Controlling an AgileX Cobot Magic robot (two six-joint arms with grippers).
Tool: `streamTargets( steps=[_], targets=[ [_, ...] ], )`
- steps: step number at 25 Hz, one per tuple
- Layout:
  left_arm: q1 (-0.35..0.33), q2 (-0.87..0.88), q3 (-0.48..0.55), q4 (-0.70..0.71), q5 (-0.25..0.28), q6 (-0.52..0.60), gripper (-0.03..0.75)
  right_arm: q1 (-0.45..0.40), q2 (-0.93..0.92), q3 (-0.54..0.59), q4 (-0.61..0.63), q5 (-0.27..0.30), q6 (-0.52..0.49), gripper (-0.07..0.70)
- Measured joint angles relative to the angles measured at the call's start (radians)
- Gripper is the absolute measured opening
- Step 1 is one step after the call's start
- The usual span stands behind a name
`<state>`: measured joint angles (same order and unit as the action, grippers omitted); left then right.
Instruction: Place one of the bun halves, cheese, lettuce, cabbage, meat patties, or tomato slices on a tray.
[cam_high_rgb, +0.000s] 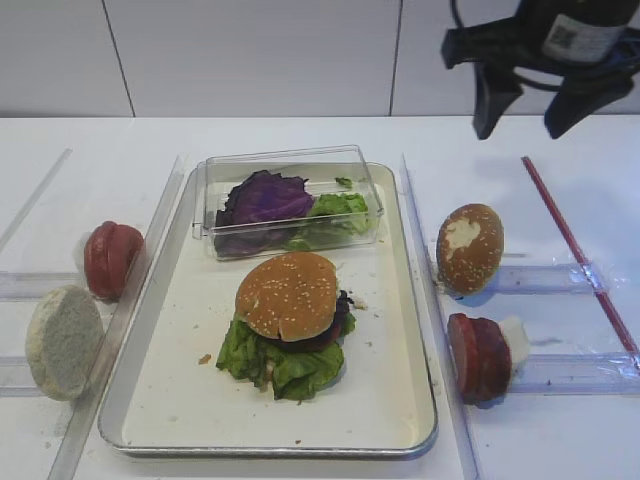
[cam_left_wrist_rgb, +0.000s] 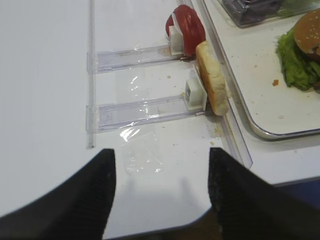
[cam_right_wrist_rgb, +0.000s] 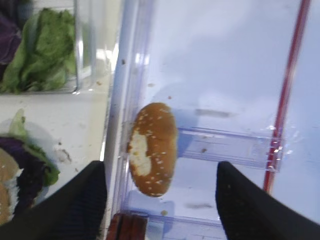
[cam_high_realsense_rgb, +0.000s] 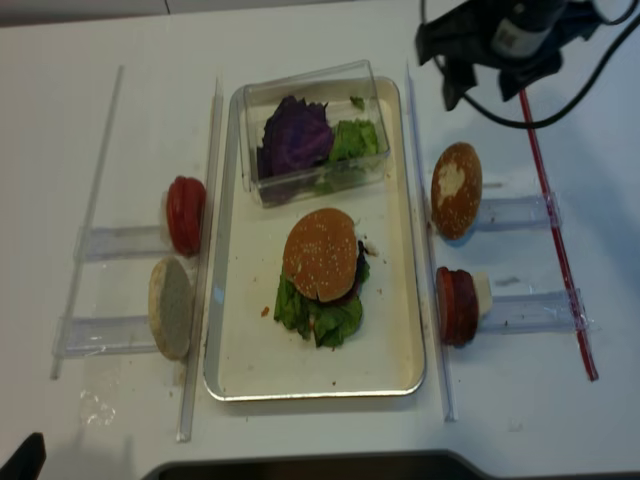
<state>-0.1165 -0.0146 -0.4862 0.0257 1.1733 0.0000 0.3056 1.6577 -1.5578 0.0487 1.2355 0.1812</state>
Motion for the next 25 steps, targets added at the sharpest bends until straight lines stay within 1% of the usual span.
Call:
streamTargets(
  steps=[7, 9, 12, 19, 21, 25],
  targets=[
    [0.0, 0.0, 0.0, 0.0, 0.0, 0.0, 0.391, -0.198, -0.115, 0.083, -0.018, 0.004, -0.022, 0.482],
    [0.0, 0.0, 0.0, 0.0, 0.0, 0.0, 0.391, -0.23, -0.152, 0.099, -0.027, 0.008, -0.033, 0.482],
    [0.0, 0.0, 0.0, 0.0, 0.0, 0.0, 0.391, -0.245, -0.195, 0.112, -0.033, 0.009, -0.055, 0.482],
    [0.0, 0.0, 0.0, 0.0, 0.0, 0.0, 0.391, -0.245, -0.285, 0.165, -0.014, 0.012, -0.084, 0.482],
    [0.0, 0.0, 0.0, 0.0, 0.0, 0.0, 0.391, -0.245, -0.322, 0.204, -0.006, 0.012, -0.112, 0.482],
    [0.0, 0.0, 0.0, 0.0, 0.0, 0.0, 0.391, -0.245, -0.424, 0.32, 0.019, 0.015, -0.181, 0.482]
  ],
)
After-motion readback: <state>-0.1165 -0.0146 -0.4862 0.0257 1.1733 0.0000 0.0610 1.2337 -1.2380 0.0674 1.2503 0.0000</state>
